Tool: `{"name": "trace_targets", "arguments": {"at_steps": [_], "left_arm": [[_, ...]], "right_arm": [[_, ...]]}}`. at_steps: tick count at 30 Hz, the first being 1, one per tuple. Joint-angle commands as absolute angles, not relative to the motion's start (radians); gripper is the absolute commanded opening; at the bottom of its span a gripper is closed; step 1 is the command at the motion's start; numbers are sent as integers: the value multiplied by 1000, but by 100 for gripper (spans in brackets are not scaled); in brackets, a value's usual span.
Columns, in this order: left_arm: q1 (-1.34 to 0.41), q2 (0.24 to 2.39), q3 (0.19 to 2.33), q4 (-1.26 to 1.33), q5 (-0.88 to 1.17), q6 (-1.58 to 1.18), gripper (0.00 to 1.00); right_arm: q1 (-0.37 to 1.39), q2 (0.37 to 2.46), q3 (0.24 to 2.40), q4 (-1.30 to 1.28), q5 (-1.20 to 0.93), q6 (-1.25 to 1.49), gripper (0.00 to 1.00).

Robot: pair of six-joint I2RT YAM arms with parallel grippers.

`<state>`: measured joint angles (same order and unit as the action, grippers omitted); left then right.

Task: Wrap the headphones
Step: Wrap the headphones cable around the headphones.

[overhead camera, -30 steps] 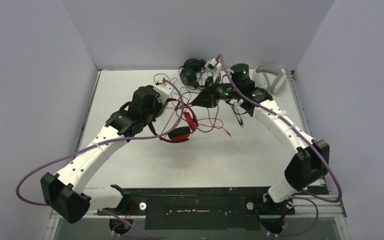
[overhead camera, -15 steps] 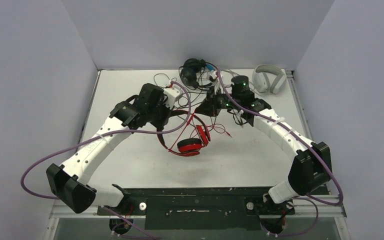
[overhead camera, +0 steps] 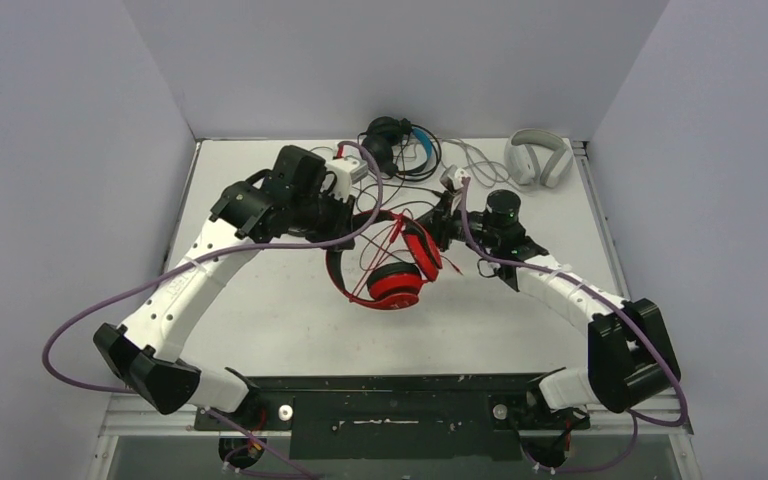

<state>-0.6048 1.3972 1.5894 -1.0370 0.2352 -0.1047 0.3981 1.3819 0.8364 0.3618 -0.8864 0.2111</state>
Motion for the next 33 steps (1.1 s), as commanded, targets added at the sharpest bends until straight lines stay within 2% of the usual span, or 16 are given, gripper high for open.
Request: {"name": "trace_targets", "arguments": {"at_steps": [1,6,9,16,20,27,33], "left_arm": [[-598,1413,1707,-1030,360,-221,0],[-591,1433,1747,-1019,359,-295,0],[-591,1446,1764,-1006,389,-334,0],[-575,1461,1831,-973,393,-421,0],[-566,1477,1896,-942,402,-491,0],[-543,1497,1972,-933,368,-545,0],[-456,1466,1892,-817,233,-596,0]], "right_arm": [[396,1381,767,753,-941,325,25],[397,1426,731,929,-955,365,40],[397,1463,723,1011,-943,375,41],[416,1591,714,1276,-988,530,33],[467,1638,702,1364,-990,578,22],[586,1681,695,1432,-953,602,17],[702,1690,649,1598,-942,737,14]]}}
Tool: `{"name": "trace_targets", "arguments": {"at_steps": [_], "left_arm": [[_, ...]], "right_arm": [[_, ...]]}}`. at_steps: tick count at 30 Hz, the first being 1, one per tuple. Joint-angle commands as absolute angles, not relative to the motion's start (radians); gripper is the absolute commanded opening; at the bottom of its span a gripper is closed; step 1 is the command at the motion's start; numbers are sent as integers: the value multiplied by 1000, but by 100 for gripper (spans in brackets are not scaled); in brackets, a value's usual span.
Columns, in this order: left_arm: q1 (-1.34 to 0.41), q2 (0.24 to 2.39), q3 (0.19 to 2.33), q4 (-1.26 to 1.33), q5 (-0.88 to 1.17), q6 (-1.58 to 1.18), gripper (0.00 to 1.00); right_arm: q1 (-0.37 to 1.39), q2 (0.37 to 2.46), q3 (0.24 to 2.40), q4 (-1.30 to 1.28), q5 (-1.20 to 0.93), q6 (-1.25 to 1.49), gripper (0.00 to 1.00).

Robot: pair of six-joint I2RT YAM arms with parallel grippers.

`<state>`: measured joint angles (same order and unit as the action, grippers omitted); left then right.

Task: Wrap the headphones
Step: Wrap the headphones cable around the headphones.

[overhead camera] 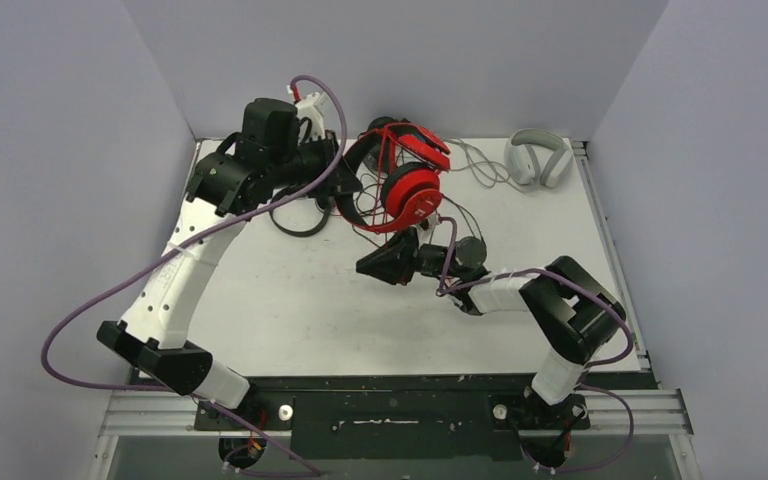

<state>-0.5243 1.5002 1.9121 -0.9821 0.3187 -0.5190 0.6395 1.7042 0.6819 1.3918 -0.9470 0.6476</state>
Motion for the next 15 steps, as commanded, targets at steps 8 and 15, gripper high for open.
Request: {"name": "trace_targets", "arguments": {"at_steps": [8,15], "left_arm": [[-413,1456,1821,-694,-81,-563,0],[-413,1418,1698,-580,-352,-405,0]], "right_arm": [[875,1531,632,1412,-905,669,8],[942,1383,707,1112,-881,598,1]]}}
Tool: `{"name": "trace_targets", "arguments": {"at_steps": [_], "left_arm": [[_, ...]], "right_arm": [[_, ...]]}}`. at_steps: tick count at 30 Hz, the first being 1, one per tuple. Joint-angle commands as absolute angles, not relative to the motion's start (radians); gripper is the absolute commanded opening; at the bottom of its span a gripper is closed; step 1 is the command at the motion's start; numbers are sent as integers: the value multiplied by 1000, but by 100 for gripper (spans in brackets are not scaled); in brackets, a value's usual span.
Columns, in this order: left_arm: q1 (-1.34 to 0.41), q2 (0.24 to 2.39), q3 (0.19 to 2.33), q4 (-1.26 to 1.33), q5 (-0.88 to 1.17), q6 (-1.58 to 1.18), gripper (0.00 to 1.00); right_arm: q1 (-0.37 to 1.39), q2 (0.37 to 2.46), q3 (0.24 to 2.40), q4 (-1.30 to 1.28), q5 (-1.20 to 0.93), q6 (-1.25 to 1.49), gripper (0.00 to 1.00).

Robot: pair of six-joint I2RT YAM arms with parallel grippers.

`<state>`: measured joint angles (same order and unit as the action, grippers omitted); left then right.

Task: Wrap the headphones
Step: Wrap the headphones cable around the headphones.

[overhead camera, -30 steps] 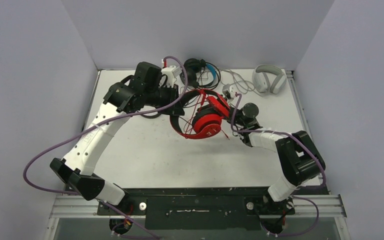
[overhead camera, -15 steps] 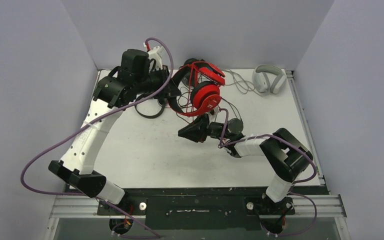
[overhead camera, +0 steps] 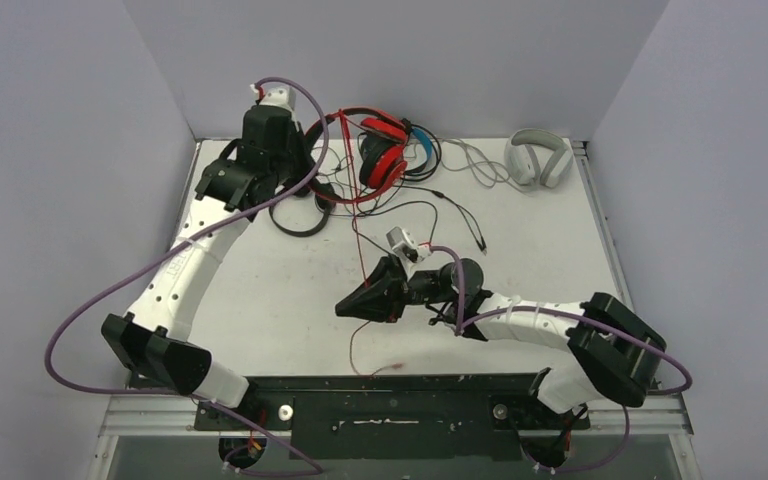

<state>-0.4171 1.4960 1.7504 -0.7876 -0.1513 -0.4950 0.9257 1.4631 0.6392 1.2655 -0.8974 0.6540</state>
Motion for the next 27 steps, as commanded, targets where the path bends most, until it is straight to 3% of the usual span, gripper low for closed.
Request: {"name": "trace_targets", "arguments": {"at_steps": [1,10,15,20,27], "left_arm": [[-414,1400,1649,-546,-370,-365,0],[-544,1220,1257,-219,-699,157,0],[-616,1223,1170,-232,-794,361,0],[-638,1258,1157,-369,-774,389,0],[-641,1266,1205,-574,-501,318,0]], "right_arm": [[939,1369,726,1060,-875,596,0],[819,1372,1081,142,-967,307,0],[757,1461,1359,-483,-829,-14,0],[719,1493,1483,-636,-599,-84,0],[682,1489,1458,-570,-398,-124,0]]}}
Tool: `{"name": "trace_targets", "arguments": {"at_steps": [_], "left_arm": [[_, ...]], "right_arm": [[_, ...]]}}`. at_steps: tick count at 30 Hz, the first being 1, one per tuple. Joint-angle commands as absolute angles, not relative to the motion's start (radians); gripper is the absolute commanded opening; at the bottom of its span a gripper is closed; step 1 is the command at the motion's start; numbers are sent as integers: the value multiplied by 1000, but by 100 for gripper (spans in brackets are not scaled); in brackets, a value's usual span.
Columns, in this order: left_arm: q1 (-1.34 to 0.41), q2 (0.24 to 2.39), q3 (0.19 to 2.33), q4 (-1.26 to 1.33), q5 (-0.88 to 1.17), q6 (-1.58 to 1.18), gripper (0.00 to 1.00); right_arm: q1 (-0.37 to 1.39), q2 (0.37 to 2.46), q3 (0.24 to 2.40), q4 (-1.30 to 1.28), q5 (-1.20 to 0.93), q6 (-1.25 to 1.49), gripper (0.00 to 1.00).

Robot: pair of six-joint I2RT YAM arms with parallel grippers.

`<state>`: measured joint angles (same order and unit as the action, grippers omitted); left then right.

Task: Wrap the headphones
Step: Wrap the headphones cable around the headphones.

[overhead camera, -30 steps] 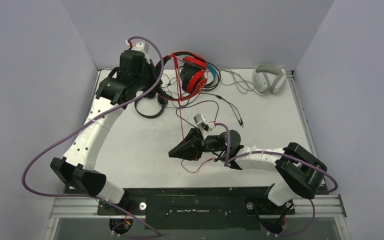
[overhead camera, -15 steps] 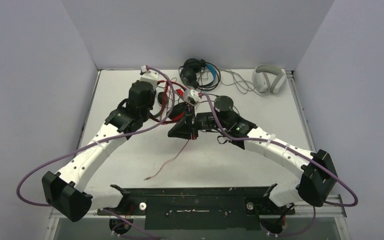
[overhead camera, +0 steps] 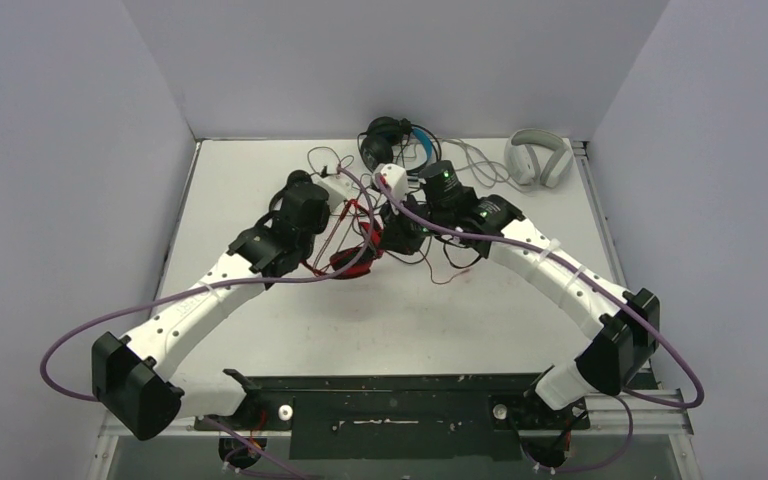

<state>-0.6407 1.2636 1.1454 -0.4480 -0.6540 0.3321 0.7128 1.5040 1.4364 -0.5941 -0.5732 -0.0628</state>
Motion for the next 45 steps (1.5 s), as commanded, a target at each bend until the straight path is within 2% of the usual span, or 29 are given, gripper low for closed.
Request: {"name": "trace_targets", "arguments": {"at_steps": [1,5,12,17,20,25,35,41,45], "left_arm": [[-642,1267,1208,-589,-466,308,0],[-659,1273,1211,-638,-354,269,0],[-690,1290,1247,-713,-233,239,0],[-695,1288,1273,-734,-181,202,0],[-696,1279,1306,-747,-97,162,0],[-695,1269,1376,-763,-16,61,0],[-695,1270,1519,-751,114,-173,0],[-694,1296,1626,-755,172,-309,0],[-693,1304,1680,-745,151,-366,0]], "right_arm": [[675,1483,1440,-535,-352,-122,0],[666,1444,1369,-393,-237,-134,4],[650,1408,1295,-282,-180,-159,9],[621,1413,1257,-251,-239,-171,13],[578,1404,1172,-159,-359,-137,14],[507,1372,975,171,-603,-21,15],[434,1412,706,864,-825,295,21],[418,1573,704,1317,-917,542,27],[413,1698,755,1554,-951,706,24]]}}
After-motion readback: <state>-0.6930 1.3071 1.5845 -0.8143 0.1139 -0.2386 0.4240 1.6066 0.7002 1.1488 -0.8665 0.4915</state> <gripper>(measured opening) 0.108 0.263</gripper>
